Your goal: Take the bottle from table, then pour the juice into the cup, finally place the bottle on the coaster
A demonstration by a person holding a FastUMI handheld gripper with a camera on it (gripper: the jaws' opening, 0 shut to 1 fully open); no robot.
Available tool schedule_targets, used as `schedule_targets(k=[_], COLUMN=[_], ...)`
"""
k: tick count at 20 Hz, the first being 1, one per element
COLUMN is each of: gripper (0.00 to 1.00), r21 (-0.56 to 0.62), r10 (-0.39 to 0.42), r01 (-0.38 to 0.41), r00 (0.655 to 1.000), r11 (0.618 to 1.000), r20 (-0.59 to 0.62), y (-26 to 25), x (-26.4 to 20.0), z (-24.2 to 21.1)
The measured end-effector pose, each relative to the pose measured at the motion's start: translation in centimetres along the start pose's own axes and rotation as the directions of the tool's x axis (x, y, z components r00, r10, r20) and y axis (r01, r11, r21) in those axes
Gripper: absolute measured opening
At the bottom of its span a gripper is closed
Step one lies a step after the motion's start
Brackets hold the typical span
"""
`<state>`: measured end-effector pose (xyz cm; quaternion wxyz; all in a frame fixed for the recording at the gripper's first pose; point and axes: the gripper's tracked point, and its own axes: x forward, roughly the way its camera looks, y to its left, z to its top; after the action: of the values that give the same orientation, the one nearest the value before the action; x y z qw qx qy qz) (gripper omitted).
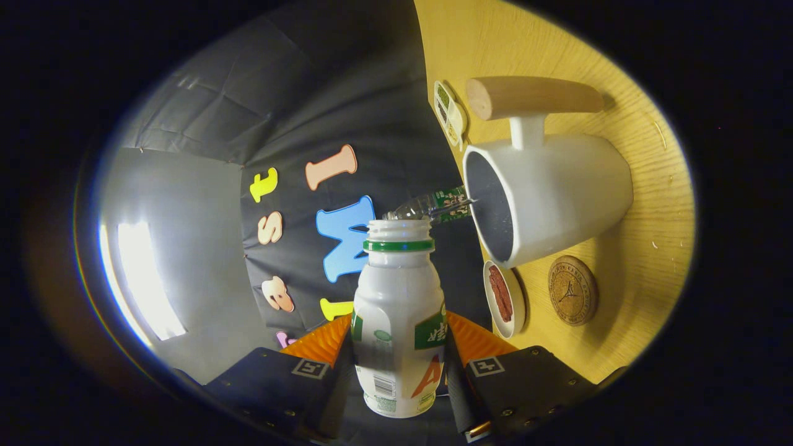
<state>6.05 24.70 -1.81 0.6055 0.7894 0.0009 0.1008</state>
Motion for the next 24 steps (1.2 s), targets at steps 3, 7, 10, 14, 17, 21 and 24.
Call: schedule_targets(k=[3, 7, 10, 14, 17, 21, 24], gripper=[0.67, 0.67, 0.67, 0.67, 0.67, 0.67, 0.67], r21=[-0.008, -0.014, -0.025, -0.029, -0.007, 0.014, 0.037], r10=[0.000, -0.002, 0.000, 0.008, 0.005, 0.002, 0.014], r01=[0.000, 0.003, 0.000, -0.007, -0.005, -0.003, -0.016], r00=[1.000, 1.000, 1.000, 1.000, 0.999, 0.999, 0.999], r11=[1.000, 1.000, 1.000, 1.000, 1.000, 1.000, 0.999], r20=[0.007, 0.010, 0.013, 0.022, 0.038, 0.048, 0.052], y=[-0.3, -0.2, -0.2, -0.1, 0.1, 0.4, 0.4], x=[-0.2, -0.3, 0.2, 0.6, 0.8, 1.0, 1.0], z=[0.2, 0.1, 0.3, 0.3, 0.6, 0.7, 0.8])
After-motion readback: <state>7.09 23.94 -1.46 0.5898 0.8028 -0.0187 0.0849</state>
